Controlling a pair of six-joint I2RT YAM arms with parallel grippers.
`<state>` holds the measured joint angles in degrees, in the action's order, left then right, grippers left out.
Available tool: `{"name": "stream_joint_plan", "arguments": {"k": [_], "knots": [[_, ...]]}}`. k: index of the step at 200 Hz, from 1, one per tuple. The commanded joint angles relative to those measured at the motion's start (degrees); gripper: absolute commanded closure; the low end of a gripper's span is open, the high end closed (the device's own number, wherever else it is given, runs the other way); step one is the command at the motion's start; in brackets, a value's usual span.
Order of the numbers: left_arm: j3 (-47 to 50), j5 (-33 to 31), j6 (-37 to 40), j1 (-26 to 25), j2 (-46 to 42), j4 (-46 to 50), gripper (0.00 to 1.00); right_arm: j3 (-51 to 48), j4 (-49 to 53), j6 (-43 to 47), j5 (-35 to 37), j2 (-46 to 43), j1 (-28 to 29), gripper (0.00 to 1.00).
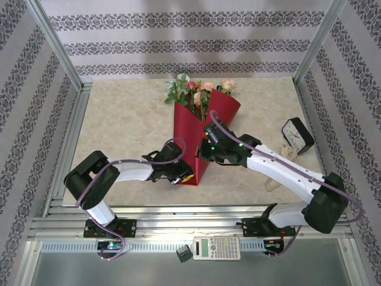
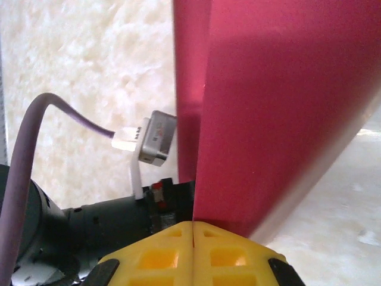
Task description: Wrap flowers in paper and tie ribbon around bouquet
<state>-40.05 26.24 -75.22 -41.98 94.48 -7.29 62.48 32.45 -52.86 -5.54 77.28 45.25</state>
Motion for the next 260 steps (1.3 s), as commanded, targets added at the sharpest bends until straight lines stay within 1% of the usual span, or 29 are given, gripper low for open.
{"name": "stream_joint_plan", "arguments": {"k": [1, 20, 33, 45, 56, 70, 80, 91, 104, 128, 146, 163, 176, 209, 227, 247, 255, 260], "knots": [[3.19, -2.05, -3.22, 0.62, -3.44, -5.51, 0.81, 2.21, -3.77, 3.94, -4.52, 1.53, 1.62, 1.0], [3.72, -3.35, -3.88, 1.31, -8.28, -3.05, 0.81, 1.44, -4.77, 4.16, -4.59, 1.6, 2.04, 1.0], [4.57, -4.49, -4.49, 2.13, -12.6, -0.73, 0.79, 0.66, -5.49, 4.45, -4.82, 1.47, 2.03, 1.0], [5.45, -6.25, -4.7, 3.1, -17.29, 3.74, 0.78, 0.54, -5.73, 4.8, -5.01, 1.64, 2.04, 1.0], [6.37, -7.25, -4.78, 4.33, -21.01, 8.58, 0.78, 0.41, -6.35, 5.15, -5.55, 1.98, 2.09, 1.0], [8.34, -6.01, -4.54, 6.27, -23.23, 10.37, 0.81, 0.21, -7.61, 5.33, -6.5, 2.32, 2.16, 1.0], [9.41, -3.72, -4.29, 7.65, -22.25, 10.61, 0.83, 0.19, -8.65, 5.51, -7.19, 2.74, 2.13, 1.0], [10.71, -0.99, -4.46, 8.39, -19.98, 7.47, 0.84, 0.28, -9.67, 5.7, -8.1, 3.3, 2.28, 1.0], [11.45, 0.34, -4.63, 8.49, -16.76, 3.66, 0.85, 0.52, -10.76, 6.01, -9.2, 4.16, 2.47, 1.0], [11.05, 0.42, -4.29, 8.49, -11.18, -1.19, 0.87, 1.19, -12.58, 6.49, -11.83, 6.77, 3.31, 1.0], [10.87, 0.8, -4.6, 8.4, -7.48, -4.07, 0.91, 1.89, -14.45, 6.9, -13.97, 9.16, 4.57, 1.0], [11.81, 0.16, -5.25, 8.31, -6.44, -5.91, 0.94, 2.71, -16.67, 7.16, -16.61, 11.99, 6.01, 1.0], [12.62, -1.21, -5.54, 8.31, -7.63, -5.78, 0.95, 3.06, -18.25, 7.23, -18.6, 14.07, 6.89, 1.0], [14.03, -5.96, -5.58, 8.31, -14.8, -1.15, 0.95, 2.06, -19.43, 7.38, -18.66, 17.05, 7.11, 1.0], [14.75, -8.2, -6.49, 8.32, -19.5, 1.73, 0.94, 2.01, -19.86, 7.59, -19.47, 18.68, 6.86, 1.0], [13.98, -10.78, -6.83, 8.31, -26.09, 9.59, 0.91, 2.1, -20.44, 7.51, -20.2, 20.45, 6.86, 1.0], [13.44, -12.24, -7.21, 8.31, -29.57, 14.52, 0.88, 2.04, -20.55, 7.51, -20.36, 21.04, 6.85, 1.0], [12.76, -13.6, -7.57, 8.31, -32.0, 19.25, 0.86, 1.96, -20.69, 7.43, -20.42, 21.31, 6.9, 1.0]]}}
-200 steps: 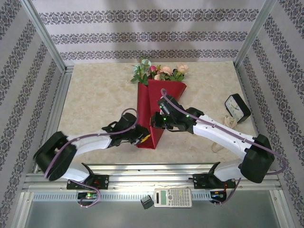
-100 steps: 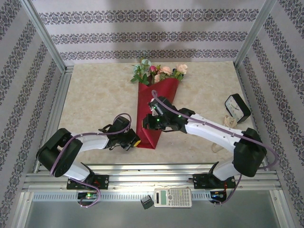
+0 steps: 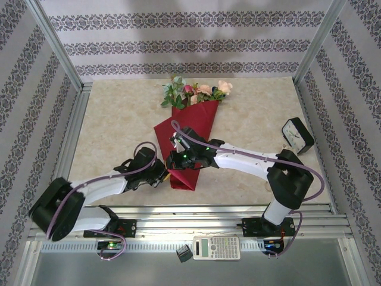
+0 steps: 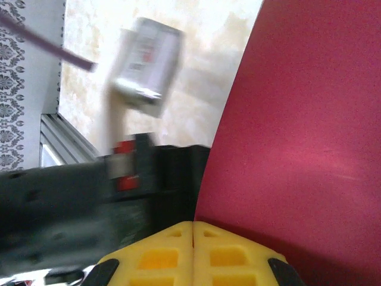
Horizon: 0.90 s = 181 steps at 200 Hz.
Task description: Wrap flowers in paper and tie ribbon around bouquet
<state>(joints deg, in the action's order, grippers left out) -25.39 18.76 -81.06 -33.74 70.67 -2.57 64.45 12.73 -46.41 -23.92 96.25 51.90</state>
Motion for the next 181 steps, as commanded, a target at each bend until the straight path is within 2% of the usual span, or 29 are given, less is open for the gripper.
{"name": "stream_joint_plan", "arguments": {"k": [1, 17, 27, 35, 64, 88, 117, 181], "knots": [[-2.06, -6.47, -1.82, 0.03, -8.59, 15.49, 0.85, -0.06, -1.05, 0.98, -2.06, 2.44, 0.24, 1.0], [-3.75, -11.09, -2.17, 0.25, -17.05, 26.39, 0.83, -0.58, -2.12, 0.71, -2.41, 3.1, 0.22, 1.0], [-4.78, -13.3, -1.69, 0.34, -21.42, 29.67, 0.77, -0.77, -2.74, 0.54, -2.79, 3.56, 0.22, 1.0], [-5.15, -12.69, -1.43, 1.15, -22.76, 30.09, 0.7, -0.72, -3.03, 0.57, -3.09, 3.97, 0.22, 1.0], [-5.05, -4.39, 1.52, 4.9, -17.05, 22.44, 0.48, -0.81, -3.86, 0.37, -3.8, 5.3, 0.24, 1.0], [-5.31, 1.79, 4.3, 7.89, -8.58, 12.69, 0.4, -0.99, -4.14, 0.38, -4.36, 6.38, 0.44, 1.0], [-7.68, 5.8, 7.4, 9.71, 1.06, 5.83, 0.39, -1.16, -4.7, 0.12, -5.23, 7.93, 0.92, 1.0], [-7.94, 10.36, 8.2, 9.74, 11.26, -3.2, 0.45, -2.48, -6.32, -0.52, -5.26, 10.62, 1.81, 1.0]]}}
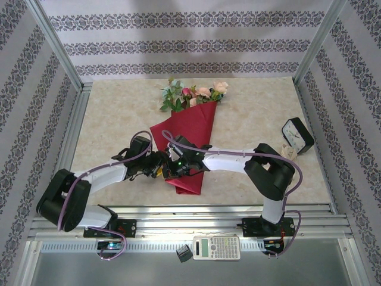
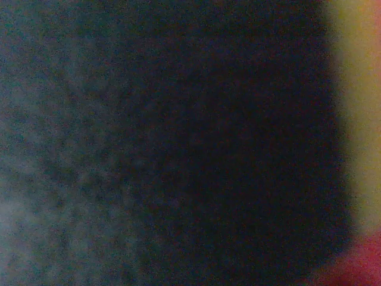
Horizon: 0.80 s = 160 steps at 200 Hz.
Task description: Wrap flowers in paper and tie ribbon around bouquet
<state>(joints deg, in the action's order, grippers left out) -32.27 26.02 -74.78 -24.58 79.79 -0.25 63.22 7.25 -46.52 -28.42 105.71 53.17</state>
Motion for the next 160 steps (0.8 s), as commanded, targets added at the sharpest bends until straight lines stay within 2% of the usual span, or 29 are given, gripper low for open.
{"name": "stream_joint_plan", "arguments": {"k": [1, 47, 81, 103, 141, 160], "knots": [[-1.14, 3.17, 2.05, 0.58, 2.27, -5.49, 0.45, -1.3, -0.83, -0.41, -0.71, 1.16, 0.54, 1.0], [-2.37, 5.94, 4.01, -0.24, 11.77, -1.06, 0.67, -1.15, 0.39, 0.07, 0.56, 0.65, 0.53, 1.0], [-3.68, 3.46, 7.37, -0.43, 15.22, 5.76, 0.73, -0.47, 4.31, 0.9, 4.63, -3.87, 0.13, 0.64], [-3.08, 3.01, 7.2, -0.43, 16.44, 5.83, 0.74, -1.02, 7.79, 0.12, 9.46, -10.52, -1.94, 0.52], [-3.71, 2.99, 7.39, -0.4, 17.29, 6.21, 0.75, -4.75, 10.84, -3.45, 12.49, -19.76, -9.85, 0.48], [-4.19, 1.78, 7.36, -0.41, 16.17, 7.61, 0.76, -9.0, 9.65, -6.52, 12.09, -22.17, -14.0, 0.5]]}}
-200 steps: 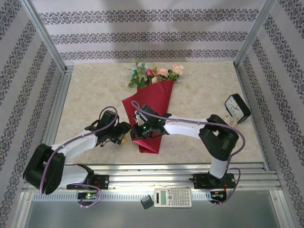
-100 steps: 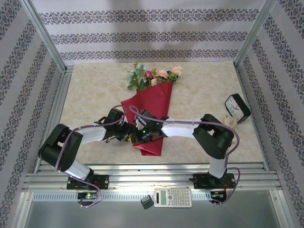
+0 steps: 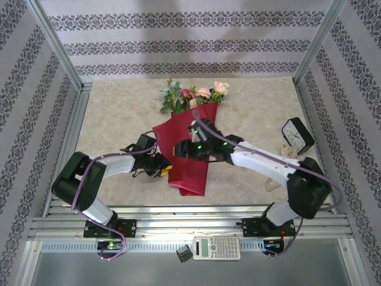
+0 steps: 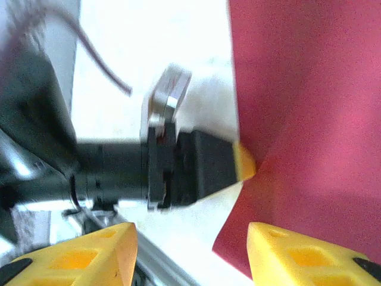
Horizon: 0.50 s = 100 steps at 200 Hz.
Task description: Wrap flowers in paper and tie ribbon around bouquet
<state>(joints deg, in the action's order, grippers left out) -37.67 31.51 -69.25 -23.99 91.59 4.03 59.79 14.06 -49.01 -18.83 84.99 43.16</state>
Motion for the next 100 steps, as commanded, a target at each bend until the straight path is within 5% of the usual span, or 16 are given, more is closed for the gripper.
{"name": "stream_joint_plan", "arguments": {"k": [1, 34, 100], "knots": [[1.2, -3.81, 1.84, -0.99, 4.29, 3.42, 0.77, -5.79, 2.64, -4.18, 2.35, -1.56, -4.15, 0.51], [0.87, -4.44, 1.37, -1.01, 2.91, 4.61, 0.77, -11.22, -1.46, -9.98, -0.28, -1.07, -4.53, 0.68], [-1.15, -6.99, 1.85, -1.05, -3.35, 11.65, 0.78, -14.9, -2.03, -14.07, 1.43, 6.96, -0.93, 0.74]]}}
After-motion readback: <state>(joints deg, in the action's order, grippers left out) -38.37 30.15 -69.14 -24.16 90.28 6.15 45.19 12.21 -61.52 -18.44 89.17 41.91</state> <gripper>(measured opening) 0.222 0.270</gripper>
